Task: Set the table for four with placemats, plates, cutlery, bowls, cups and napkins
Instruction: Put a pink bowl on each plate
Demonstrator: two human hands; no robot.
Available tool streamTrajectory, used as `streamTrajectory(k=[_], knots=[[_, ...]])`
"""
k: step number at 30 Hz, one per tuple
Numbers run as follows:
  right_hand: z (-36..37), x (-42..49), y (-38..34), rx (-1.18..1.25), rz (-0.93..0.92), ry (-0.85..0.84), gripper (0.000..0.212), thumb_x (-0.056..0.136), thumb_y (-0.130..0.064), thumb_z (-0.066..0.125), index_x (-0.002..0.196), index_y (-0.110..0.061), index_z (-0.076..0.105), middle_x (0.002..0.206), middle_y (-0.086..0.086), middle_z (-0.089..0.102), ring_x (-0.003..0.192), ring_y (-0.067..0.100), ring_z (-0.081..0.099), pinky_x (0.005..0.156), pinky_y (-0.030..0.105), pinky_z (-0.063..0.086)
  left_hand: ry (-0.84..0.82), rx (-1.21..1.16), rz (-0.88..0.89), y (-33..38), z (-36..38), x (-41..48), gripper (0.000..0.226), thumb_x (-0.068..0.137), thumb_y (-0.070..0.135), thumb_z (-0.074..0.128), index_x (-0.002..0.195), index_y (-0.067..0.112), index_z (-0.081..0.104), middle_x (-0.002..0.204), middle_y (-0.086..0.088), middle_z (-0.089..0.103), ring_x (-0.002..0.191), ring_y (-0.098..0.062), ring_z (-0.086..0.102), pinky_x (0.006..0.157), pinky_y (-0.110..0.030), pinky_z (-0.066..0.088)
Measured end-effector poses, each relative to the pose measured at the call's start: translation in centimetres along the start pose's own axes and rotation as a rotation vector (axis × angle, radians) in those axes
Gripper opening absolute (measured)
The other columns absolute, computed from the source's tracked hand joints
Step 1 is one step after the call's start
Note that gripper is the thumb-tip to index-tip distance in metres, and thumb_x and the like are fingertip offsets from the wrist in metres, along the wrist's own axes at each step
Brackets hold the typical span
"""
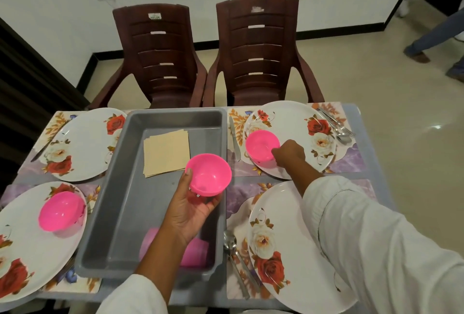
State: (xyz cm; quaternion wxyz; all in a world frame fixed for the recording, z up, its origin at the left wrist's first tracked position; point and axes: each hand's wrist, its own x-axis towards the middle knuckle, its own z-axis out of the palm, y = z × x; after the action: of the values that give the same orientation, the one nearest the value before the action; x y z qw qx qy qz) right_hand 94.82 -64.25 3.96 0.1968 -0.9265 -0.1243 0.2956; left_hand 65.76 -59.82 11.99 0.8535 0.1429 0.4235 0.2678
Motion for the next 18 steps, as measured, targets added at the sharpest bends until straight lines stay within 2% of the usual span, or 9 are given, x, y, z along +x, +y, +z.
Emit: streamTrajectory(k=[2, 6, 9, 11, 13, 15, 18], knots=[[-0.1, -0.2, 0.1, 0.029, 0.002, 0.025, 0.040, 0.092, -0.036, 0.066, 0.118, -0.005, 0.062, 0.109, 0.014, 0.071, 0.096, 0.030, 0.069, 0.071, 0.031, 0.049, 0.001, 0.001, 0.001, -0.1, 0.1, -0.2, 0.054, 0.089, 0.035, 0.069, 0.140, 0.021, 0.056, 0.139, -0.020, 0.055, 0.120, -0.044, 0.059, 0.077, -0.046, 0.060], [-0.7, -1.5, 0.0, 0.083, -0.091, 0.201, 0.049, 0.094, -0.044, 0.062, 0.125, -0.006, 0.058, 0.122, 0.016, 0.063, 0.108, 0.032, 0.063, 0.079, 0.034, 0.049, 0.004, 0.007, 0.008, -0.3, 0.1, -0.4, 0.053, 0.090, 0.035, 0.069, 0.139, 0.020, 0.056, 0.138, -0.021, 0.056, 0.119, -0.043, 0.059, 0.075, -0.045, 0.060], [-1.0, -3.2, -0.8, 0.171, -0.259, 0.281, 0.037, 0.097, -0.038, 0.060, 0.116, -0.006, 0.066, 0.108, 0.011, 0.069, 0.097, 0.026, 0.065, 0.075, 0.029, 0.046, 0.006, 0.017, 0.011, -0.5, -0.1, -0.4, 0.057, 0.087, 0.035, 0.071, 0.139, 0.020, 0.056, 0.139, -0.021, 0.055, 0.120, -0.043, 0.059, 0.075, -0.044, 0.060], [-1.1, -5.0, -1.7, 0.271, -0.394, 0.209, 0.028, 0.100, -0.034, 0.058, 0.103, -0.009, 0.070, 0.090, 0.004, 0.069, 0.082, 0.017, 0.063, 0.072, 0.027, 0.046, 0.007, 0.019, 0.015, -0.5, -0.2, -0.3, 0.058, 0.086, 0.035, 0.073, 0.139, 0.020, 0.056, 0.139, -0.021, 0.055, 0.121, -0.043, 0.058, 0.076, -0.045, 0.060], [-0.9, -7.1, -2.7, 0.347, -0.523, 0.059, 0.029, 0.101, -0.034, 0.057, 0.089, -0.011, 0.070, 0.076, 0.001, 0.067, 0.071, 0.014, 0.062, 0.069, 0.027, 0.051, 0.008, 0.028, 0.019, -0.6, -0.2, -0.4, 0.058, 0.086, 0.035, 0.074, 0.139, 0.020, 0.056, 0.140, -0.021, 0.055, 0.122, -0.044, 0.058, 0.079, -0.047, 0.060], [-0.7, -8.9, -4.0, 0.383, -0.590, -0.144, 0.034, 0.101, -0.039, 0.059, 0.089, -0.010, 0.072, 0.077, 0.005, 0.070, 0.073, 0.019, 0.068, 0.072, 0.030, 0.060, 0.018, 0.042, 0.022, -0.6, -0.2, -0.7, 0.058, 0.086, 0.035, 0.074, 0.139, 0.019, 0.056, 0.138, -0.021, 0.055, 0.121, -0.044, 0.058, 0.078, -0.048, 0.060], [0.1, -11.1, -5.8, 0.344, -0.652, -0.390, 0.036, 0.095, -0.047, 0.065, 0.100, -0.013, 0.074, 0.087, 0.003, 0.075, 0.080, 0.017, 0.074, 0.072, 0.032, 0.064, 0.034, 0.051, 0.046, -0.3, -0.6, -1.3, 0.063, 0.083, 0.036, 0.076, 0.140, 0.016, 0.054, 0.137, -0.022, 0.056, 0.121, -0.045, 0.058, 0.082, -0.050, 0.060]])
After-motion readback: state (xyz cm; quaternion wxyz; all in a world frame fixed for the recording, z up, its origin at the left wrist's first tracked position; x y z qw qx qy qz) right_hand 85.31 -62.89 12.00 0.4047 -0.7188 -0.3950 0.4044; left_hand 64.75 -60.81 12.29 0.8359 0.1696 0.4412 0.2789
